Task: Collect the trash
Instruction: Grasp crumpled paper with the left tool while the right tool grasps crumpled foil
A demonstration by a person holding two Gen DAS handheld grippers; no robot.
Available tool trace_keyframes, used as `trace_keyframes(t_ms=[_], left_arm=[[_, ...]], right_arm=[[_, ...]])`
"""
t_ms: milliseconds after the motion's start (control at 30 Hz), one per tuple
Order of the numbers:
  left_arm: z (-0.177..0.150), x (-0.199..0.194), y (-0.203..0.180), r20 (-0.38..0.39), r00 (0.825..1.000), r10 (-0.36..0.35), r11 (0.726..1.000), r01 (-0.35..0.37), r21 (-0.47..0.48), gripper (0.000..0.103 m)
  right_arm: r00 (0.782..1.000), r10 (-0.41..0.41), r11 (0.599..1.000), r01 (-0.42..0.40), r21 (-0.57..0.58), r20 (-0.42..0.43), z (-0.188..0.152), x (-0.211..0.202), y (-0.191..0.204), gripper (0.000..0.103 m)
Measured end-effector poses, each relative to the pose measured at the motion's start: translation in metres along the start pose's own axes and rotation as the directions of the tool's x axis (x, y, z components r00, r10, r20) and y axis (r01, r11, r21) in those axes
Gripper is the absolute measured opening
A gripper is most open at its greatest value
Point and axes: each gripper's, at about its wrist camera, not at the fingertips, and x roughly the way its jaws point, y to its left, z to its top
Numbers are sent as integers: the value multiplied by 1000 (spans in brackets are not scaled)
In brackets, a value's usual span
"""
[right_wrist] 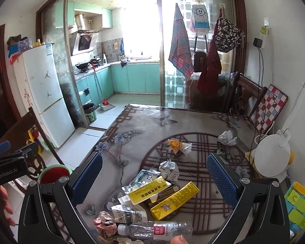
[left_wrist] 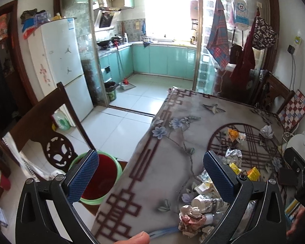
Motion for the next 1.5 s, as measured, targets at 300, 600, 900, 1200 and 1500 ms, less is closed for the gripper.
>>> trace_keyframes(t_ms=[300,600,900,1200,1500], left_arm=[[-58,38,-16,-106,987,-121,973,139,182,103],[-93,91,-27,-386,893,-231,957,281,76,91],[-108,86,-29,-424,861,-283,928,357,105,84],[-138,115,-65,-535,780,-325,891,441,103,79],[-145,132,-67,-596,696,-401,883,467,-48,20]], right_arm=[[913,132,977,-185,-105,-386,-113,28,-8,103],[793,196,953,-291,-77,-577,-211,63,27,95],[781,277,950,-312,35,-560,-200,69,9,9],[866,239,970,-232,70,-439,-161,42,-31,8],[914,200,978,-165,126,-354,-139,21,-44,8]])
